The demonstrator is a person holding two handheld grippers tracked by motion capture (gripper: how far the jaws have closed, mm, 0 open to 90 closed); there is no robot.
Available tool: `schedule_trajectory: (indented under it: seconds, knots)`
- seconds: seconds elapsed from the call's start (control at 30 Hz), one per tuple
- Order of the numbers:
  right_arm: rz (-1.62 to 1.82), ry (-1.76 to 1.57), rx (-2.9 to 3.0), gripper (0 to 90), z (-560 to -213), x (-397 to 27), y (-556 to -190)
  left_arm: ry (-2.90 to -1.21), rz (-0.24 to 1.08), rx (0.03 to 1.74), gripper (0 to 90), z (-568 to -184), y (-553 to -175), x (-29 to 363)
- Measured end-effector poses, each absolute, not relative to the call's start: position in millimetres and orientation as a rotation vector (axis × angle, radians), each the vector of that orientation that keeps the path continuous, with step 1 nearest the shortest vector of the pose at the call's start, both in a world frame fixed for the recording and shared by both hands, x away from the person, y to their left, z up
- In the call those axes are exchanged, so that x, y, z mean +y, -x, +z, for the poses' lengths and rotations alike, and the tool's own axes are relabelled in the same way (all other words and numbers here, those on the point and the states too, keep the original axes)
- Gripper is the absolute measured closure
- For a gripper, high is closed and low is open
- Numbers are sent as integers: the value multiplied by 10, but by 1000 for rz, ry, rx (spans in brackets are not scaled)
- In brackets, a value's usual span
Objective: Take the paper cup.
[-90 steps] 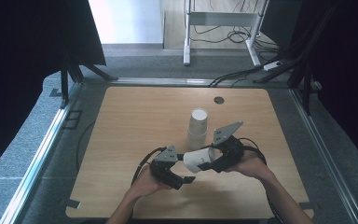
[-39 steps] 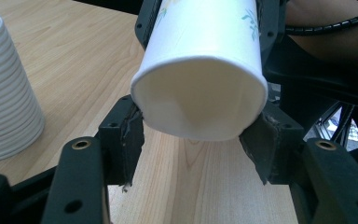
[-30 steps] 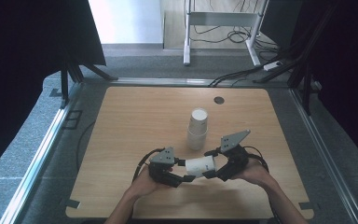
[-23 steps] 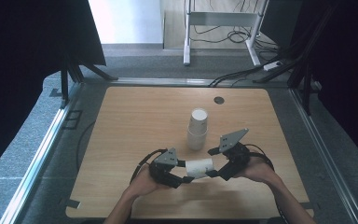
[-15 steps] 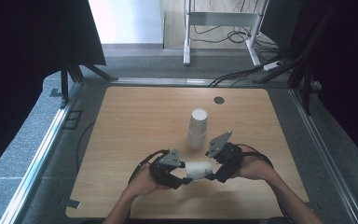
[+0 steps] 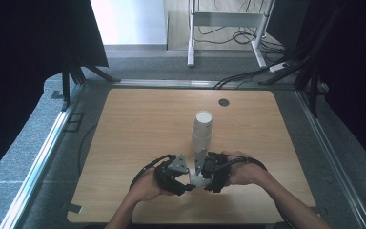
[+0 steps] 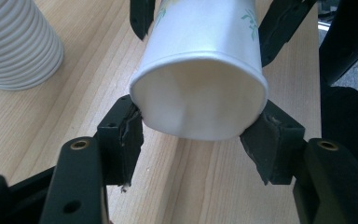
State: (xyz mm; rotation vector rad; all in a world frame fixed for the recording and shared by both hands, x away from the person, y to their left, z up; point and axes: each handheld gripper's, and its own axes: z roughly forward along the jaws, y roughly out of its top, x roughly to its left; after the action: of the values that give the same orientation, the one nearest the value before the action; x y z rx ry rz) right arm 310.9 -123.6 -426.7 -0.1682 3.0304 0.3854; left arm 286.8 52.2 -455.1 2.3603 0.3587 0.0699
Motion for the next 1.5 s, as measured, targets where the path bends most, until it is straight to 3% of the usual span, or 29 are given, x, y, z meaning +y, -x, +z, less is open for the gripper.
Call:
schedule_trajectory:
  seconds: [0.3, 0.5, 1.13, 1.5]
  knots:
    - [297, 193, 3038, 369, -4321, -1178, -3083, -2377, 59, 363, 397, -4579, -2873, 502]
    - [279, 186, 3041, 381, -4326, -1184, -3075, -2362, 42, 370, 386, -4597, -2877, 496]
    - [820, -33, 2966, 381, -4211, -1544, -3156, -2131, -16, 528, 17, -4472, -3036, 714]
    - [1110, -184, 2846, 381, -4238, -1822, -3176, -2026, -31, 538, 8, -4386, -3054, 743]
